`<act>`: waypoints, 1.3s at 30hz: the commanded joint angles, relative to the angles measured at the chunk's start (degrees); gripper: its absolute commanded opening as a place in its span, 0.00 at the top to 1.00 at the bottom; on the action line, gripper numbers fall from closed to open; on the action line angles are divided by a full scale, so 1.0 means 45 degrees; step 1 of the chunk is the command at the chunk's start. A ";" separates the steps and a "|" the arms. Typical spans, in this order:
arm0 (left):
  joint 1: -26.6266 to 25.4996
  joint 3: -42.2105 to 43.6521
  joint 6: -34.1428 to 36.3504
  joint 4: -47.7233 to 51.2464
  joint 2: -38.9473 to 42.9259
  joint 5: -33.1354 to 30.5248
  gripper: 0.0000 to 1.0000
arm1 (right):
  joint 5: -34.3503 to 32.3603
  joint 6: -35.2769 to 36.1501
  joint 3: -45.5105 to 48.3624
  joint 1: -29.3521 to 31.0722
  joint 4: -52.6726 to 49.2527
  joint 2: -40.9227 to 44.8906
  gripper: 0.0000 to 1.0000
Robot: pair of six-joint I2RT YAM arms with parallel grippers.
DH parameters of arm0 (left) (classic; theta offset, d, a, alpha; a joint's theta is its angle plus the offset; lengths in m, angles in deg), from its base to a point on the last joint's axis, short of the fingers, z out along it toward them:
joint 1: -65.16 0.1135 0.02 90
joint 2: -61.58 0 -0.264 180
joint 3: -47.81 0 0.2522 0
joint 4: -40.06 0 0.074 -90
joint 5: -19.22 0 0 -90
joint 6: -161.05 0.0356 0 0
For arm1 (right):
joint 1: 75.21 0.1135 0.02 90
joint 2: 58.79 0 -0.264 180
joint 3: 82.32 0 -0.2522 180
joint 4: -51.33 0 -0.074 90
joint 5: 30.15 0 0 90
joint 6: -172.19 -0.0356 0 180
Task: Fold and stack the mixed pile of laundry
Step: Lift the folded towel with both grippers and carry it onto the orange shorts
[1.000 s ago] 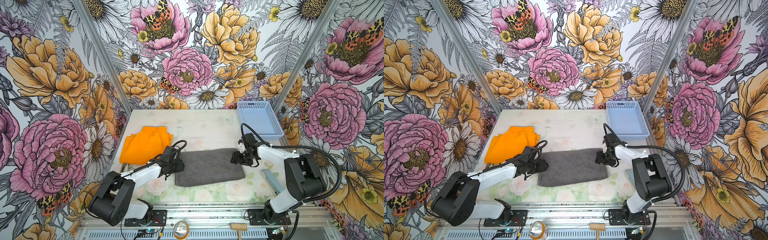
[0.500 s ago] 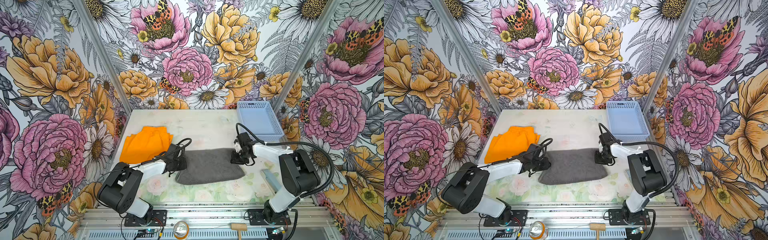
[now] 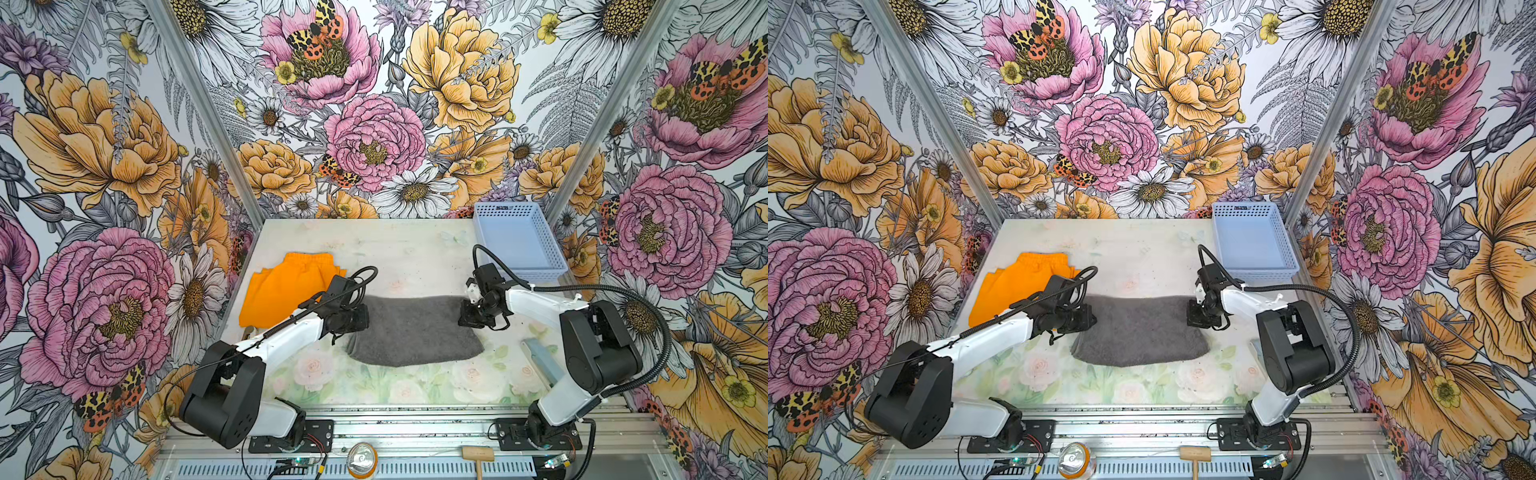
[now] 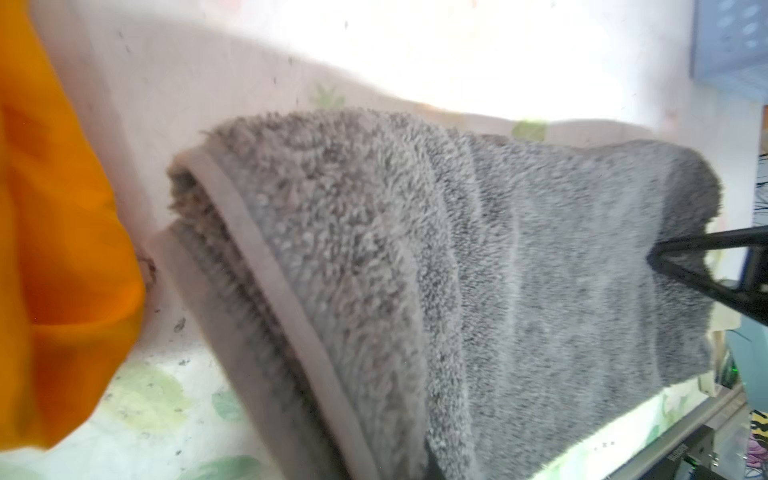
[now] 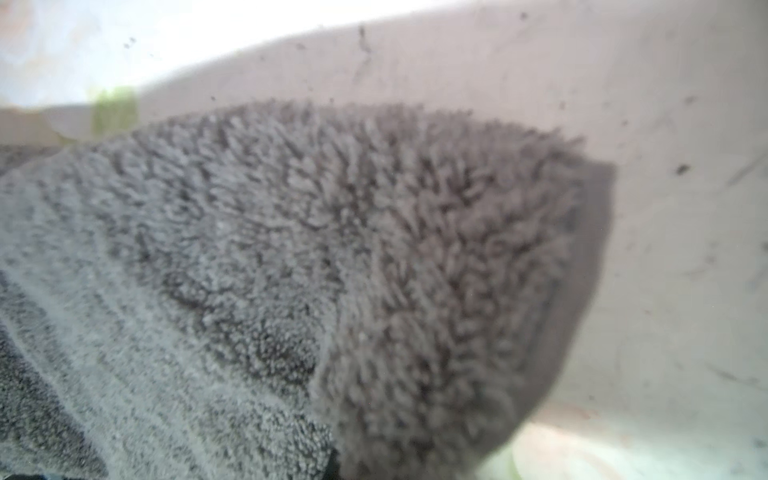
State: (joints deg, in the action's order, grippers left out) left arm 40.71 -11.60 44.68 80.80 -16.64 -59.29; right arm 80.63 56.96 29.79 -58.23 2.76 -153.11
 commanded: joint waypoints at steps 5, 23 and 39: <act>0.1273 -0.1786 0.1633 0.1930 0.0941 0.0530 1.00 | 0.1103 -0.0766 -0.1028 0.0297 0.0408 0.1177 1.00; 0.6628 -0.5045 0.4766 0.4222 0.0674 -0.0436 1.00 | 0.1210 -0.2898 -0.6363 0.3385 0.2418 -0.2203 1.00; 1.0974 -0.7328 0.5753 0.2266 -0.3444 -0.0515 1.00 | 0.1644 -0.4468 -1.2418 0.5246 0.3703 -0.8276 1.00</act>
State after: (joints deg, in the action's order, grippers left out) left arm 88.62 -42.33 69.22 96.98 -29.64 -61.30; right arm 87.18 38.62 -22.51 -34.91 17.62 -187.71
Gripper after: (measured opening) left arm 0.110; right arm 0.095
